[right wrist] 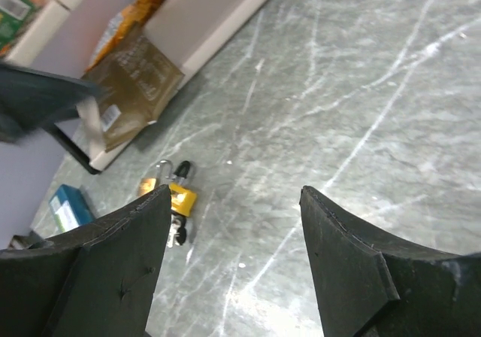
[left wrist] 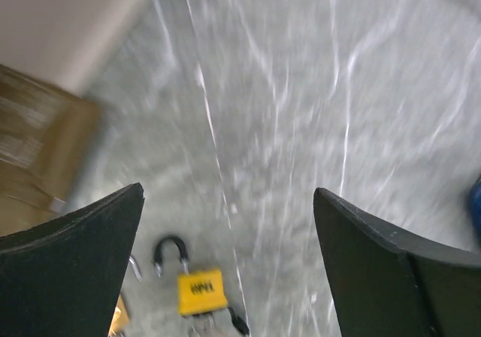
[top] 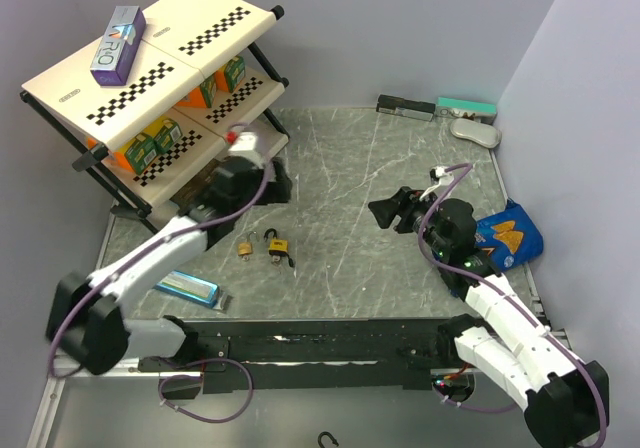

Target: Unlock with the key

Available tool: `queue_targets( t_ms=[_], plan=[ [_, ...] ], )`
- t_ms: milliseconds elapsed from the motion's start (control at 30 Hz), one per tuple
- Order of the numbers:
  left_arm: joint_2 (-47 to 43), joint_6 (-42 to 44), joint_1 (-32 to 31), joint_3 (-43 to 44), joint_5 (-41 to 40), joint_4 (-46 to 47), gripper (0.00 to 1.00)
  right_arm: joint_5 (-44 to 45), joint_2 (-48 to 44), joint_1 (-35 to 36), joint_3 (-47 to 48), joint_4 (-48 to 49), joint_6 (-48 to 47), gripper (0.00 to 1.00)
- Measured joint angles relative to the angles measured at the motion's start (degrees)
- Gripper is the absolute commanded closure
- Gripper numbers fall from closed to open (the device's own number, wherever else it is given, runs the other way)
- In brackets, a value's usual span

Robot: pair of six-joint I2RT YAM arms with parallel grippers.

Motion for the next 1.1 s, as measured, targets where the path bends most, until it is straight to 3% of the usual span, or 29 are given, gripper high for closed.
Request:
queue_targets(
  t_ms=[233, 500, 1100],
  plan=[
    [-18.5, -0.6, 7.1, -7.7, 1.7, 10.0, 0.01, 2.0, -1.0, -0.9, 0.5, -3.6, -1.0, 0.24],
    [-31.0, 1.0, 7.9, -9.5, 3.7, 13.8, 0.01, 4.1, -3.5, -1.0, 0.9, -5.5, -2.3, 0.24],
    [-32.6, 1.2, 7.9, -9.7, 3.8, 10.9, 0.01, 10.9, -12.9, -1.1, 0.9, -7.7, -6.5, 0.24]
  ],
)
